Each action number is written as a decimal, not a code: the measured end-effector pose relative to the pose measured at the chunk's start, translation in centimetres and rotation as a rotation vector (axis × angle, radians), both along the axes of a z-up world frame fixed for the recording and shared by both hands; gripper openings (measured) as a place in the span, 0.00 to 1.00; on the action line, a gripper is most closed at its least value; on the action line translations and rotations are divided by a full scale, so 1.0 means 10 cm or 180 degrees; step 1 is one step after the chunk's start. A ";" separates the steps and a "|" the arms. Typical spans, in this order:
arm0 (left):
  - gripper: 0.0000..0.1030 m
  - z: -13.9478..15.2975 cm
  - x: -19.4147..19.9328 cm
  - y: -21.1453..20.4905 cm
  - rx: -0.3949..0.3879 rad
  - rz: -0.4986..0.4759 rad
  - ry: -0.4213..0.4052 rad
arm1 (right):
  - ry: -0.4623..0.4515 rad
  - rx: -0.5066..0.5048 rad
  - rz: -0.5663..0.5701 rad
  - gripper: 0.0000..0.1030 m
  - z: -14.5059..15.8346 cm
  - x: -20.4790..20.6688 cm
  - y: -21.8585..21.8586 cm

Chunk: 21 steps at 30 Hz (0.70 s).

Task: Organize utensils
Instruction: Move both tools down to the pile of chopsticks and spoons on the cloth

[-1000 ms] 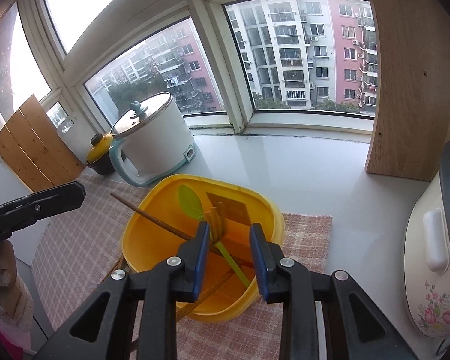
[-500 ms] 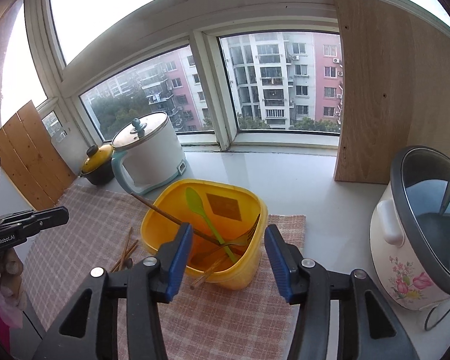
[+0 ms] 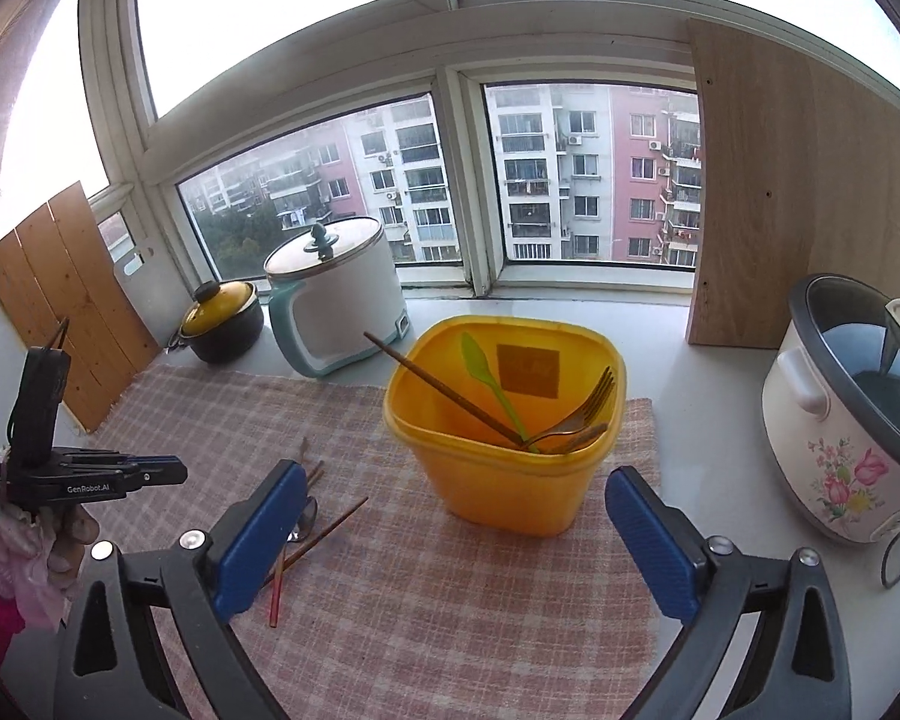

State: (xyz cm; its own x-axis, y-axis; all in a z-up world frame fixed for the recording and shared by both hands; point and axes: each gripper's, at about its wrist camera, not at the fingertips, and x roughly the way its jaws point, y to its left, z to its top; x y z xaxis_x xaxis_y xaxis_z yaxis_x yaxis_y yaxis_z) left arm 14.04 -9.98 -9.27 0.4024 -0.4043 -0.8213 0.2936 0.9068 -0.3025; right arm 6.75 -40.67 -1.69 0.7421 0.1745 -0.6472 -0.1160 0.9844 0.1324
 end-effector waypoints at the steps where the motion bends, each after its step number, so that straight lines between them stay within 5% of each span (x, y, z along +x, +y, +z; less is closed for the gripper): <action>1: 0.10 -0.05 0.00 0.01 -0.0018 -0.0024 0.0045 | 0.0033 -0.0009 0.0032 0.96 -0.03 0.00 0.06; 10: 0.10 -0.42 0.26 -0.02 -0.0254 -0.0008 0.0414 | 0.0586 0.0177 0.0079 0.75 -0.50 0.11 0.46; 14: 0.26 -0.55 0.45 -0.05 -0.0396 0.0090 0.0568 | 0.0795 0.0312 0.0062 0.66 -0.75 0.20 0.56; 21: 0.26 -0.73 0.76 -0.12 -0.0428 0.0237 0.0707 | 0.1092 0.0544 -0.0050 0.52 -1.12 0.37 0.63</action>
State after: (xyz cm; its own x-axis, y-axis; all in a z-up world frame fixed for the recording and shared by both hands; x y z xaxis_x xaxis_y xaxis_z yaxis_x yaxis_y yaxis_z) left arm 21.62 -11.20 -16.61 0.2512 -0.4917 -0.8337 0.1405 0.8707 -0.4712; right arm 10.44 -34.39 -12.92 0.4909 0.2918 -0.8209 -0.0216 0.9460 0.3234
